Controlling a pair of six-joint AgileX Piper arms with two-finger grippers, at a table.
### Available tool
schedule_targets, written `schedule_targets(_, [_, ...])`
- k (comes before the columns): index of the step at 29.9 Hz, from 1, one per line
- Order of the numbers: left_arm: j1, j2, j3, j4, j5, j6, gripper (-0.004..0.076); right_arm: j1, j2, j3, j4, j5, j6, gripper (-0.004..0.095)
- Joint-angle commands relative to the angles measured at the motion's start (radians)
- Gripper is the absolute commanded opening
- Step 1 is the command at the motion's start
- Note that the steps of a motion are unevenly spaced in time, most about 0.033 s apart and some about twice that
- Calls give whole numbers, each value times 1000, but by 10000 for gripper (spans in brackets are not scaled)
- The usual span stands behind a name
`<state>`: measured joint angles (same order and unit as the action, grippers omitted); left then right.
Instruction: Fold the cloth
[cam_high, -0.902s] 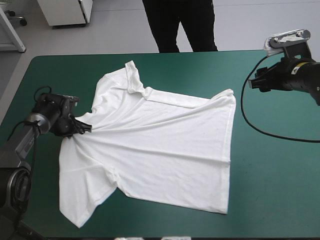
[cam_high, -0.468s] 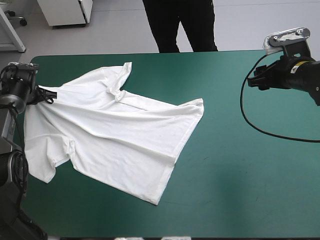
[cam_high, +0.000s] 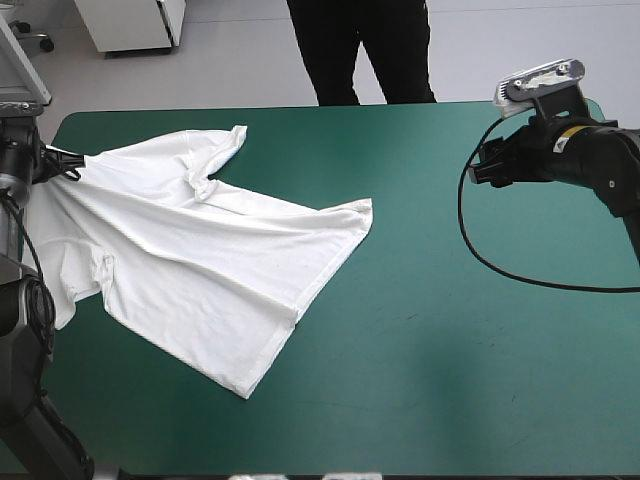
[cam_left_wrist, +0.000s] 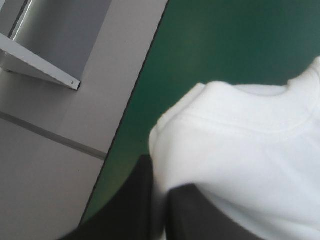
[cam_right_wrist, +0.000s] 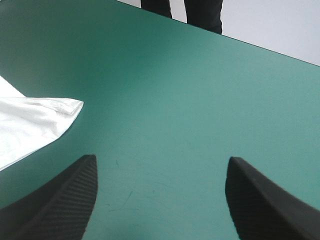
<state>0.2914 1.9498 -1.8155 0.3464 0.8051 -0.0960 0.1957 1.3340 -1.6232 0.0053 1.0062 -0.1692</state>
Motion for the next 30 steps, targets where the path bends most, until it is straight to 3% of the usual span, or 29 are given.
schedule_targets(1, [12, -58, -58, 5, -77, -13, -9, 28, -29, -25, -39, -59, -8, 671])
schedule_targets(5, [12, -58, -70, -18, -57, -17, -6, 64, -29, -25, -76, -53, -8, 671])
schedule_targets(8, [12, -58, -70, -101, -34, 52, 72, 75, -31, -25, -88, -48, -1, 671])
schedule_targets(13, [12, -60, -70, -298, 65, 224, 413, 75, -47, -25, -85, -50, -1, 671])
schedule_targets(15, [10, -71, -70, -319, 133, 227, 528, 75, -52, -25, -85, -50, -1, 671])
schedule_targets(17, [10, -95, -65, -329, 191, 222, 593, 75, -59, -25, -85, -50, -1, 671])
schedule_targets(20, [8, -168, -63, -405, 264, 238, 598, 75, -60, -25, -100, -50, -1, 671])
schedule_targets(24, [-32, -341, -8, -576, 315, 420, 598, 75, -60, -25, -104, -42, 24, 672])
schedule_targets(30, [-255, -664, 188, -528, 346, 464, 599, 75, -60, -25, -101, -9, 45, 671])
